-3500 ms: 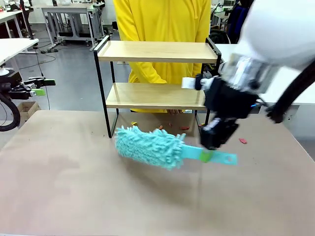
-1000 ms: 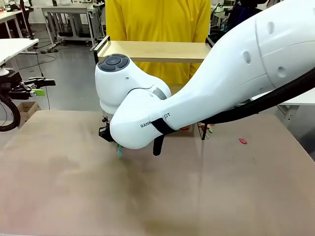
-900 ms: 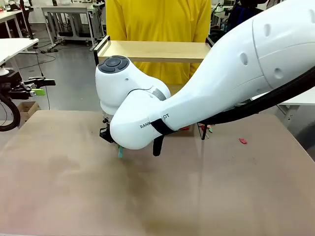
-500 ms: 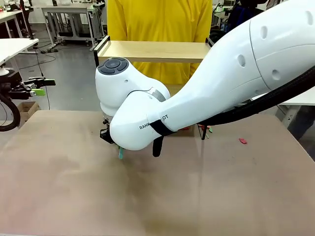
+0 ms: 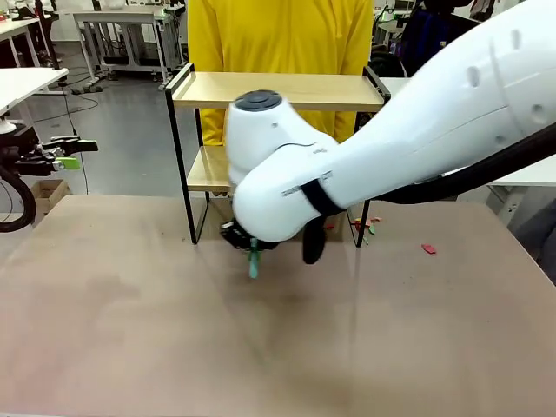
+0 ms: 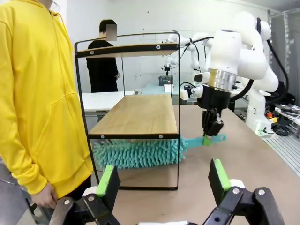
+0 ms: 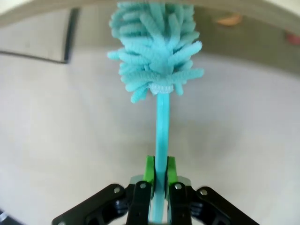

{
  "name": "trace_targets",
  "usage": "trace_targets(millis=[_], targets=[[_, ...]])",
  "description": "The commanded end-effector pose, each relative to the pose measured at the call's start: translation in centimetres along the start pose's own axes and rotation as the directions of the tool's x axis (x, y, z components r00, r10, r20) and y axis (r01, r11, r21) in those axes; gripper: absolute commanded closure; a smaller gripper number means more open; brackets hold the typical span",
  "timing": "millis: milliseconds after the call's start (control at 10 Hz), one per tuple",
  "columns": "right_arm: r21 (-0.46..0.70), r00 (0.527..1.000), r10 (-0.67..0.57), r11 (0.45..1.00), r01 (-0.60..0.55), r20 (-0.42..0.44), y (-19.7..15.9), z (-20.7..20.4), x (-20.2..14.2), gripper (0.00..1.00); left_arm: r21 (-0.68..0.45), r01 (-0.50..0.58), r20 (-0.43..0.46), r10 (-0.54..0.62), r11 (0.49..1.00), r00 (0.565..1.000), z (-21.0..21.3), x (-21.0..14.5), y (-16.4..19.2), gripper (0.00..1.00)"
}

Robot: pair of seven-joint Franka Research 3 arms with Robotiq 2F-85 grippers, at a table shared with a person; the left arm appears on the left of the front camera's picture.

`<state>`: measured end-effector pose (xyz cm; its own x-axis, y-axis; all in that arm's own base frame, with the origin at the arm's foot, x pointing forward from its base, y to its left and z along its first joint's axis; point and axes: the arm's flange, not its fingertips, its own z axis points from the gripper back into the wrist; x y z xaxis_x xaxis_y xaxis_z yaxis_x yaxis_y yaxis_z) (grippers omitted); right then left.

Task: Clean the shelf.
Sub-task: Clean the specific section of the Shelf indicated by the human with the Duster.

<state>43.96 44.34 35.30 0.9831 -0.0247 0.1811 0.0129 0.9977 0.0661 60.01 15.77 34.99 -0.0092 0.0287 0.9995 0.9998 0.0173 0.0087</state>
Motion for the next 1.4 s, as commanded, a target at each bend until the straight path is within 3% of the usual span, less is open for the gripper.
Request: trace_targets(millis=[0,200,500,700,800,1100,1200,1300], targets=[[0.0,0.999,-0.028,1.0,0.028,-0.024,-5.4,1.0,-0.8,0.87,0.001,0.01,0.002,-0.01,1.0,1.0,0.0,0.3,-0.2,0.0],[-0.014,0.997,-0.045,0.999,0.044,-0.065,-10.8,1.2,-1.0,0.87,0.001,0.01,0.002,-0.01,1.0,1.0,0.0,0.3,-0.2,0.0],[-0.144,0.991,-0.122,0.983,0.113,-0.057,-17.5,2.5,-2.7,0.87,0.001,0.01,0.002,-0.01,1.0,1.0,0.0,0.3,-0.2,0.0],[-0.168,0.996,-0.09,0.982,0.089,0.004,-18.4,4.2,-4.1,0.87,0.001,0.01,0.002,-0.01,1.0,1.0,0.0,0.3,-0.2,0.0],[-0.144,0.991,-0.127,0.982,0.119,-0.046,-17.7,1.9,-2.3,0.87,0.001,0.01,0.002,-0.01,1.0,1.0,0.0,0.3,-0.2,0.0],[-0.152,0.993,-0.118,0.982,0.113,-0.029,-18.1,2.9,-3.2,0.87,0.001,0.01,0.002,-0.01,1.0,1.0,0.0,0.3,-0.2,0.0],[-0.063,0.999,0.045,0.997,-0.044,0.016,-17.2,4.3,-3.8,0.87,0.001,0.01,0.002,-0.01,1.0,1.0,0.0,0.3,-0.2,0.0],[-0.009,0.99,0.126,0.992,-0.126,0.056,-17.8,6.6,-4.7,0.87,0.001,0.01,0.002,-0.01,1.0,1.0,0.0,0.3,-0.2,0.0]])
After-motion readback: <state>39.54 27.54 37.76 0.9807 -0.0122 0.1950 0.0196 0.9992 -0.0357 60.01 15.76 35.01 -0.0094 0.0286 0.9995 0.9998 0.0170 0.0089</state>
